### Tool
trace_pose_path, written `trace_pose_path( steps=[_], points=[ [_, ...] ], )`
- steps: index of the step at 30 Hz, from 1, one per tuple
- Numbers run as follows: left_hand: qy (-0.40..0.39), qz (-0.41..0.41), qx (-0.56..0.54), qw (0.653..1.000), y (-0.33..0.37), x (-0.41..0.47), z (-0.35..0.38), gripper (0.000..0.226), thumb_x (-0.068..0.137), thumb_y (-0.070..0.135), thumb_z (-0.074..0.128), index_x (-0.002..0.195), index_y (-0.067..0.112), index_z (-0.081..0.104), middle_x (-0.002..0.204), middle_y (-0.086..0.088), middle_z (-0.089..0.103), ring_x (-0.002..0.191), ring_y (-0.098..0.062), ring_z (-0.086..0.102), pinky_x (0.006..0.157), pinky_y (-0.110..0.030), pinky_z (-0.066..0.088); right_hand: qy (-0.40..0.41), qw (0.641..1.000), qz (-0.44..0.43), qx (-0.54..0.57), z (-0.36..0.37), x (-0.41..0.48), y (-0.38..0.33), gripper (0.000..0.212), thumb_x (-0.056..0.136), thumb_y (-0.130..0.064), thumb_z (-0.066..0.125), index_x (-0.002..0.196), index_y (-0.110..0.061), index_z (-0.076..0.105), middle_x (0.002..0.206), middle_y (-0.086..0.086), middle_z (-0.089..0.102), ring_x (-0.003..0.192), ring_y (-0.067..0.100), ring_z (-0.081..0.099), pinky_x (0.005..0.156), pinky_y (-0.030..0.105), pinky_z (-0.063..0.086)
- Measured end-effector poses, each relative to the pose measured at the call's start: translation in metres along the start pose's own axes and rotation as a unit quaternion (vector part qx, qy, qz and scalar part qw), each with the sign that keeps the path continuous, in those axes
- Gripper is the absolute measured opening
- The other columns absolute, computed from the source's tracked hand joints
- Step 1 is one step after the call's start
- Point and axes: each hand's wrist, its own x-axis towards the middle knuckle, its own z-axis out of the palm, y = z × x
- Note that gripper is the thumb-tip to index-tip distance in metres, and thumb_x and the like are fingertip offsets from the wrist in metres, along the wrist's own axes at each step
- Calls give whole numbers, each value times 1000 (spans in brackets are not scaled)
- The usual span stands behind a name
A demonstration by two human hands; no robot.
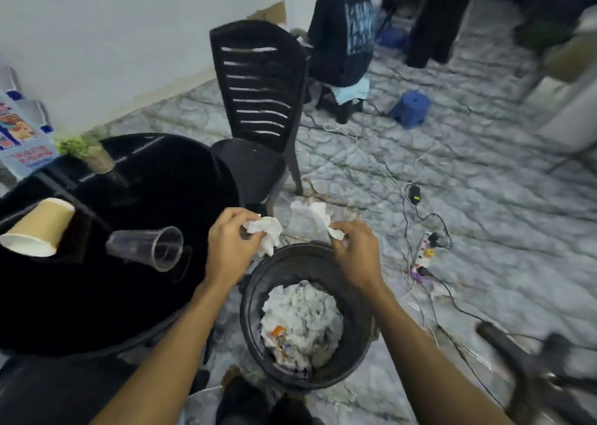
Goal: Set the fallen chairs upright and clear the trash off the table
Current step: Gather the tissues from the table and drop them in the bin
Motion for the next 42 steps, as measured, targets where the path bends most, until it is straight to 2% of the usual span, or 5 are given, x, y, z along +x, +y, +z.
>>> trace_pose_path(
  steps=[8, 13, 23, 33, 42],
  points=[
    [-137, -34, 34, 989, -32, -35, 102, 29, 70, 9, 84, 98, 12, 75, 100, 1, 62, 76, -13, 61, 70, -5, 47, -33, 992, 125, -9, 16, -48, 101, 25, 85, -12, 64, 108, -14, 71, 102, 10, 69, 98, 29, 60, 78, 29, 40],
    [-212, -61, 54, 974, -88, -59, 145, 38, 67, 17, 87, 104, 19, 75, 110, 2, 64, 86, -17, 66, 76, -36, 60, -146, 975, 169, -20, 64, -67, 156, 38, 81, -21, 69, 119, -17, 66, 115, 10, 65, 106, 30, 59, 88, 35, 47],
    [-281, -101, 86, 950, -152, -104, 176, 41, 66, 19, 88, 104, 20, 75, 112, 1, 67, 96, -19, 66, 88, -36, 56, -203, 954, 218, -25, 122, -89, 210, 43, 80, -25, 73, 120, -15, 64, 114, 12, 65, 108, 28, 60, 87, 31, 45],
    [-252, -90, 72, 961, -120, -86, 147, 39, 70, 23, 86, 107, 22, 73, 112, 7, 64, 102, -13, 62, 90, -31, 53, -202, 959, 198, -26, 97, -69, 177, 46, 79, -27, 74, 123, -19, 62, 122, 6, 62, 115, 25, 56, 92, 30, 42],
    [-96, -41, 61, 993, -39, -19, 42, 39, 73, 23, 83, 111, 21, 72, 114, 8, 64, 104, -9, 62, 93, -5, 37, -163, 985, 47, 34, 47, 5, 37, 40, 83, -28, 72, 120, -19, 62, 120, 3, 64, 111, 19, 59, 93, 28, 47]
  ],
)
